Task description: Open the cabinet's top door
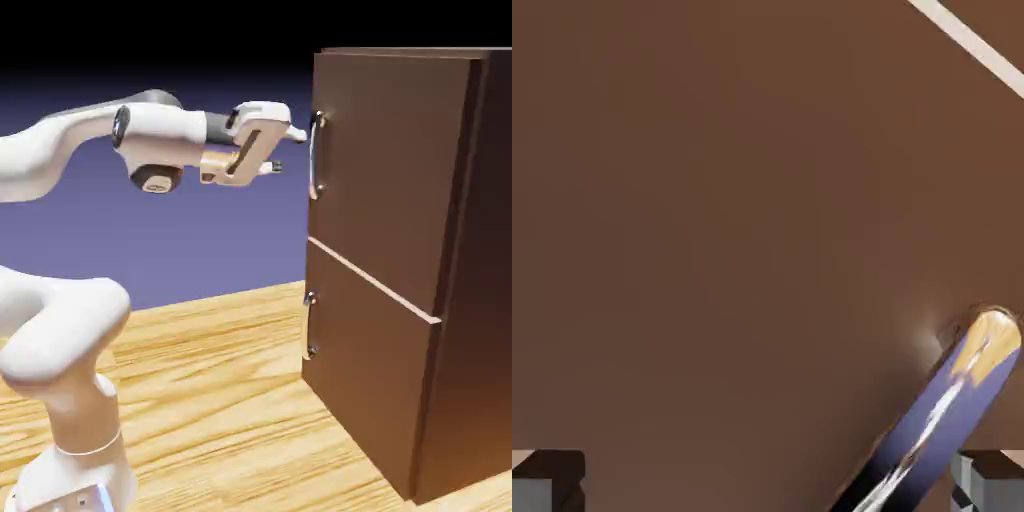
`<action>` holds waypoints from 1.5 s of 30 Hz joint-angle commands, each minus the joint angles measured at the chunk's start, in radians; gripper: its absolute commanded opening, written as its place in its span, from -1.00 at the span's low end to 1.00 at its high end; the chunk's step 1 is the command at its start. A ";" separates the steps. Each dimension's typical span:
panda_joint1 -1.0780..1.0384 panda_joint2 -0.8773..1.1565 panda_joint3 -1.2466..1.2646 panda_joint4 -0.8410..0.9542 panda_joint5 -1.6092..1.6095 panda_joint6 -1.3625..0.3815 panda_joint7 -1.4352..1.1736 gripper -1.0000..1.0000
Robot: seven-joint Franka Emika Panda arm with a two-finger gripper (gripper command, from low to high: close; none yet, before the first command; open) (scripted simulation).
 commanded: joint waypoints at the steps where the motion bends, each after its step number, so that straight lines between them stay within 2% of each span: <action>1: -0.018 -0.020 0.020 0.003 0.043 -0.008 0.044 0.00; 11: -0.199 -0.219 0.219 0.031 0.468 -0.087 0.469 0.00; 18: -0.406 -0.246 0.269 0.135 0.575 -0.191 0.473 0.00; 19: -0.406 -0.246 0.269 0.135 0.575 -0.191 0.473 -1.00; 24: -0.351 -0.327 0.193 0.010 0.580 -0.358 0.444 -1.00; 32: -0.191 -0.344 -0.087 -0.221 0.449 -0.641 0.273 -1.00; 45: -0.177 -0.267 -0.558 -0.323 0.090 -0.965 0.103 -1.00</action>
